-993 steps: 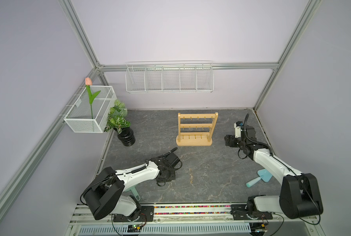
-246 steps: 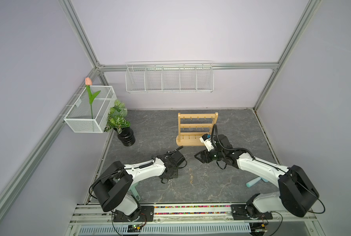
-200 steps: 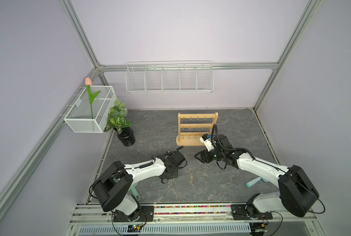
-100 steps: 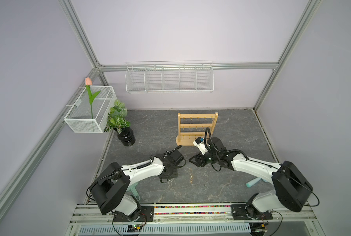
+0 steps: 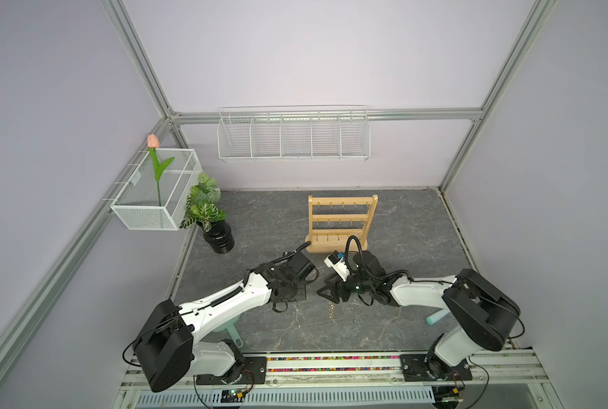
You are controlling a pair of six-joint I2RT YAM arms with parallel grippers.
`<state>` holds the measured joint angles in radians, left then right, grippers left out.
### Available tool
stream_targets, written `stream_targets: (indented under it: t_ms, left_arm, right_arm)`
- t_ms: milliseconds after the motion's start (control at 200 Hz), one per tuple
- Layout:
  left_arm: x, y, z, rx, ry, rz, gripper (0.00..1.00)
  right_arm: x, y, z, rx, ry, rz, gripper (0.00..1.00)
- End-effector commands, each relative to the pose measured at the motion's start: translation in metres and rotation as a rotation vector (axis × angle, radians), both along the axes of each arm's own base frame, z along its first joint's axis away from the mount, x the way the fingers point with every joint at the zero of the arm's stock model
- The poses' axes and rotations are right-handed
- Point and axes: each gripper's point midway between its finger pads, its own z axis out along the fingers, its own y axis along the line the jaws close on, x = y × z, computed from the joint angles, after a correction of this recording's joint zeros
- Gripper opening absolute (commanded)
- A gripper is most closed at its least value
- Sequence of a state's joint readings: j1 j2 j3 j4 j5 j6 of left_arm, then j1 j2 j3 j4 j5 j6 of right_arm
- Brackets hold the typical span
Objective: Hang the necklace on the jewelry display stand
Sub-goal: Pick up the necklace from the center of the board.
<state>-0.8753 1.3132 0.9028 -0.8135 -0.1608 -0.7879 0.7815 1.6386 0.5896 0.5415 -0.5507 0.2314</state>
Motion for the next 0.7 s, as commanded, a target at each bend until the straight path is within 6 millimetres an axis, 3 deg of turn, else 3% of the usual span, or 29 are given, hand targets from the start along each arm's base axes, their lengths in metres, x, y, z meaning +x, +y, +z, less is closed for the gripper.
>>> stream_targets:
  t_ms: [0, 200, 355, 700]
  left_arm:
    - [0.008, -0.001, 0.023, -0.016, -0.043, 0.015, 0.00]
    - [0.011, -0.003, 0.042, -0.038, -0.067, 0.015, 0.00]
    - [0.013, -0.007, 0.051, -0.060, -0.081, 0.005, 0.00]
    - [0.015, -0.008, 0.055, -0.063, -0.091, 0.017, 0.00]
  right_arm:
    - [-0.009, 0.020, 0.018, 0.151, -0.140, 0.111, 0.76]
    - [-0.007, 0.049, 0.019, 0.255, -0.222, 0.140, 0.74]
    - [0.002, 0.067, 0.020, 0.301, -0.252, 0.113, 0.59]
    - [-0.006, 0.080, 0.018, 0.308, -0.268, 0.160, 0.40]
